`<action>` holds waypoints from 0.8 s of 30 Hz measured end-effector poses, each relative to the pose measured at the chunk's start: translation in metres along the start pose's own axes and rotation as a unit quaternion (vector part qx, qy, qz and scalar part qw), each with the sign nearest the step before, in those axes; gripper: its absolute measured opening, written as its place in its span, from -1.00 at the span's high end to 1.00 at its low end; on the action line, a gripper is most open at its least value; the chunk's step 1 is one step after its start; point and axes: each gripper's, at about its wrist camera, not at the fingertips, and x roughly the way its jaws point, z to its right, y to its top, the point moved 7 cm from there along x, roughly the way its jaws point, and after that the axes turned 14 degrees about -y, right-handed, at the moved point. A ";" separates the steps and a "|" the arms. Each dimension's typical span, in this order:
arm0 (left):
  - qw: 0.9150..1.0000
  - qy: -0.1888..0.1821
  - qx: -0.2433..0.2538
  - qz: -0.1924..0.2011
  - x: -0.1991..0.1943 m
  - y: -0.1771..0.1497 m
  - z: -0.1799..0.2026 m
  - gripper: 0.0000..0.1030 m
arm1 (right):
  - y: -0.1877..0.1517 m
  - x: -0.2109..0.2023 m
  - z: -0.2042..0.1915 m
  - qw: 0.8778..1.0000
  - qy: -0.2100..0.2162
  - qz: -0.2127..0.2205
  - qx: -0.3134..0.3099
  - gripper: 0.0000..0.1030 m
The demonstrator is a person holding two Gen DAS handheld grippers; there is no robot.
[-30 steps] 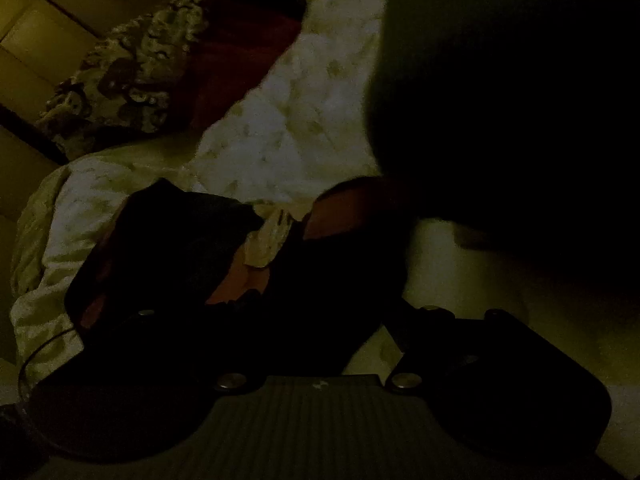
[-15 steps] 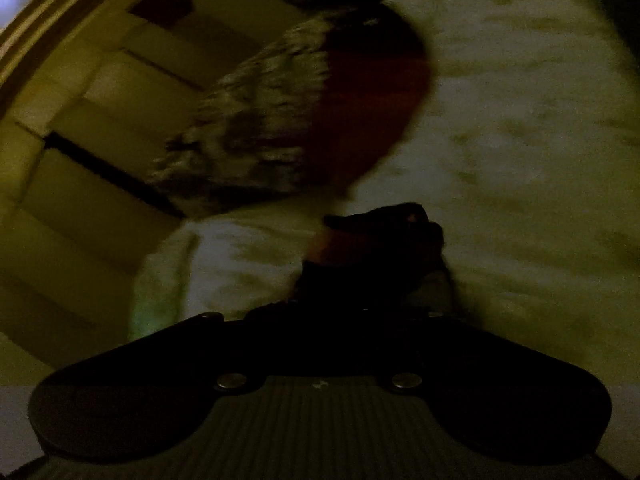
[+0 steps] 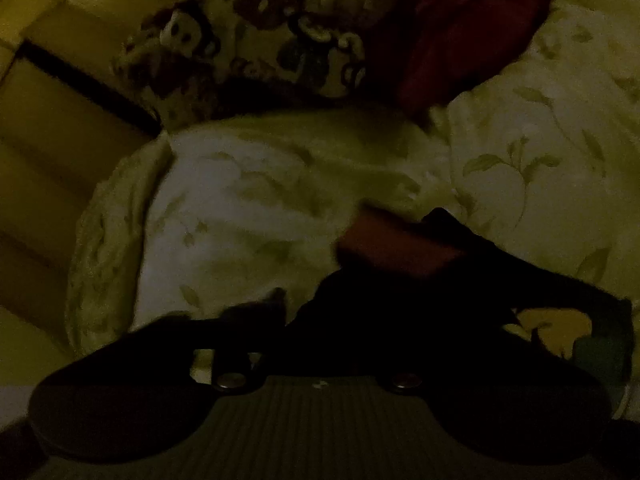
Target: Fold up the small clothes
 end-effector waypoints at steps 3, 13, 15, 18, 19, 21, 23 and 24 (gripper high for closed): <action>1.000 -0.021 0.010 -0.012 -0.005 -0.003 0.006 -0.37 | 0.009 -0.036 0.003 0.998 0.006 0.054 -0.034 -0.90; 0.996 0.043 0.069 0.020 -0.067 -0.008 0.031 -0.73 | -0.051 -0.132 0.170 0.992 -0.095 0.077 0.022 -1.00; 0.993 0.058 0.090 0.041 -0.094 -0.003 0.041 -0.74 | -0.070 -0.123 0.200 0.991 -0.073 0.057 0.099 -1.00; 0.980 0.108 0.131 0.099 -0.150 0.009 0.063 -0.93 | -0.092 -0.109 0.221 0.986 -0.017 0.035 0.162 -1.00; 0.976 0.119 0.140 0.116 -0.165 0.012 0.070 -0.99 | -0.096 -0.104 0.220 0.986 -0.013 0.028 0.164 -1.00; 0.964 0.146 0.165 0.148 -0.198 0.017 0.087 -1.00 | -0.099 -0.096 0.212 0.989 -0.008 0.017 0.148 -1.00; 0.957 0.161 0.183 0.156 -0.209 0.018 0.097 -1.00 | -0.098 -0.094 0.205 0.988 0.009 0.026 0.154 0.33; 0.957 0.164 0.184 0.156 -0.208 0.018 0.099 -1.00 | -0.098 -0.097 0.204 0.987 0.014 0.035 0.156 0.42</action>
